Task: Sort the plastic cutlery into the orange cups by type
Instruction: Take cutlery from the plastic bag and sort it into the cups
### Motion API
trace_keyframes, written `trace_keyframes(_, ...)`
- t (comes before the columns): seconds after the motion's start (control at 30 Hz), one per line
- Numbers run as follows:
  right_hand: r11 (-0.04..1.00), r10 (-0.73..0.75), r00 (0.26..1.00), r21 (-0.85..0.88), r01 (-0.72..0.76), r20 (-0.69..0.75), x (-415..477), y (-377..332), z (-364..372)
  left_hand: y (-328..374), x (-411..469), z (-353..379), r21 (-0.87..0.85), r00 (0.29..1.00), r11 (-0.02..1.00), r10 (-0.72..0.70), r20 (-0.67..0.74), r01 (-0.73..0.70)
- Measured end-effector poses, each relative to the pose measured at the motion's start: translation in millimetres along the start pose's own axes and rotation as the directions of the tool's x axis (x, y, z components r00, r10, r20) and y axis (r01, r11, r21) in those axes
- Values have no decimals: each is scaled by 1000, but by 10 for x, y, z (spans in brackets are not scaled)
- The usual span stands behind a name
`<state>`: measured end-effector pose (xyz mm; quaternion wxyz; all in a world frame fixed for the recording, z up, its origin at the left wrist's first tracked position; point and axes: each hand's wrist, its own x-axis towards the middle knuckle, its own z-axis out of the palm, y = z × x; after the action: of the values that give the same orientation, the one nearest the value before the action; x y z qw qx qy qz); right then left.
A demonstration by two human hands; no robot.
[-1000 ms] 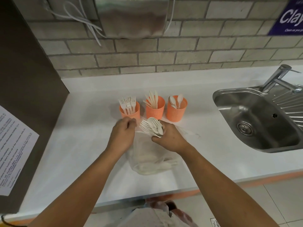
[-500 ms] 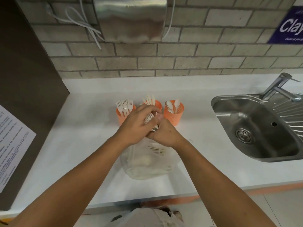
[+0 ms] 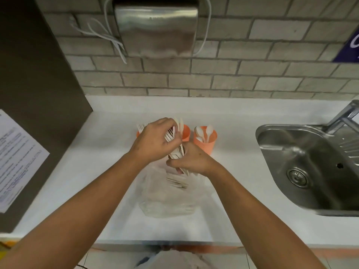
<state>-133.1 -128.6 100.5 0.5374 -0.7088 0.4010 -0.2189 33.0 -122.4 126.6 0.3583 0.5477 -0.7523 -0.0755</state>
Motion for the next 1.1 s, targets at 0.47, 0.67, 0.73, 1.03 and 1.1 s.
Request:
trace_keyframes(0.47, 925, 104, 980, 379, -33, -170, 169, -28, -171, 142, 196, -30, -595, 871, 696, -490, 15, 402)
trace_keyframes(0.67, 945, 167, 982, 297, -136, -83, 258, -101, -130, 147, 111, 335, -605, 822, 578, -509, 258, 548)
trace_keyframes(0.73, 948, 177, 983, 275, -158, -47, 288, -101, -127, 123, 125, 368, -622, 827, 580, -520, 214, 526)
trace_keyframes(1.03, 985, 130, 979, 96, -145, 155, 360, -62, -687, -161, 161, 300, -813, 806, 276, -481, 346, 513)
trace_keyframes(1.1, 984, 103, 988, 154, -85, -111, 449, -126, -828, -224, 133, 293, -825, 800, 211, -453, 392, 524)
